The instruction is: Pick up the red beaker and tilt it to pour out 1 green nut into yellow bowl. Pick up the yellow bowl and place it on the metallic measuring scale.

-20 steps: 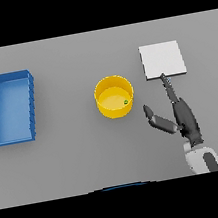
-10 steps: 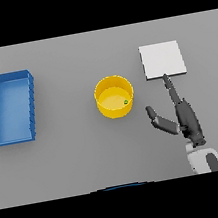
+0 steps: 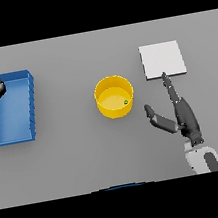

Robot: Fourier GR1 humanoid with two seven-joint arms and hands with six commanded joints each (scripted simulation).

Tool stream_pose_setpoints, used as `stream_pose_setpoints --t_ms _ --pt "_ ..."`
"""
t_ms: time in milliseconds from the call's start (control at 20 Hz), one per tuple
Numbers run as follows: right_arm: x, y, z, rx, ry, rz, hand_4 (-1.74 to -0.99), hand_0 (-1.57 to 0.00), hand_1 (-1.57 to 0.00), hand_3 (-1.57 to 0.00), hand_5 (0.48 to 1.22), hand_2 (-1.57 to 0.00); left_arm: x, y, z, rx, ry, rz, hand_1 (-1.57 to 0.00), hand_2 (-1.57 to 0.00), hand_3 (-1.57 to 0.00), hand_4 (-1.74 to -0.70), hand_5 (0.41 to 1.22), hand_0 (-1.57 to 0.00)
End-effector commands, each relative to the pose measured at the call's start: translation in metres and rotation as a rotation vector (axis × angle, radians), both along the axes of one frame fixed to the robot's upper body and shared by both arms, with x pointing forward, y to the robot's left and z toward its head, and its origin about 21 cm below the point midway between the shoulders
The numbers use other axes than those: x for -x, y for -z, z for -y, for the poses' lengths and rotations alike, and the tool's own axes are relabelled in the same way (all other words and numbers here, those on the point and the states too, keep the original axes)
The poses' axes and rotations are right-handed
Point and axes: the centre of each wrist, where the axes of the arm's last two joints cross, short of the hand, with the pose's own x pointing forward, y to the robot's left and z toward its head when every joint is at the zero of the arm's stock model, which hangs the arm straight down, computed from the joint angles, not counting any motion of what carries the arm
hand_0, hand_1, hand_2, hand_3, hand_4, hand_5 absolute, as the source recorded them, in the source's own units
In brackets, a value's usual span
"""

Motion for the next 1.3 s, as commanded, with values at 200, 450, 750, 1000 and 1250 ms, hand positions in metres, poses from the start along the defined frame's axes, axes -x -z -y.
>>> stream_pose_setpoints --t_ms 200,450,750,1000,1250 --pt "0.005 0.004 0.003 0.009 -0.007 0.007 -1.009 0.00 0.00 0.00 0.639 0.00 0.000 0.009 0.001 -0.059 0.079 -0.060 -0.26 -0.27 -0.25 -0.82 0.657 -0.32" --pt "-0.001 0.001 0.002 0.065 -0.008 -0.039 -1.020 0.00 0.00 0.00 0.640 0.00 -0.008 0.004 -0.002 -0.108 0.188 0.094 -0.08 -0.09 -0.08 -0.78 0.651 -0.10" --pt "-0.039 -0.034 0.011 0.463 -0.279 -0.035 -1.094 0.00 0.00 0.00 0.677 0.00 -0.005 0.007 0.004 -0.062 0.137 0.028 -0.02 -0.02 -0.02 -0.74 0.664 -0.03" --pt "-0.067 -0.054 -0.007 0.795 -0.477 0.029 -1.197 0.00 0.00 0.00 0.677 0.00 -0.004 0.011 0.006 -0.063 0.129 0.009 -0.01 -0.01 -0.01 -0.74 0.685 -0.01" --pt "-0.092 -0.068 -0.023 1.079 -0.648 0.078 -1.227 0.00 0.00 0.00 0.698 0.00 -0.005 0.006 0.001 -0.077 0.118 -0.010 0.00 0.00 0.00 -0.74 0.701 0.00"
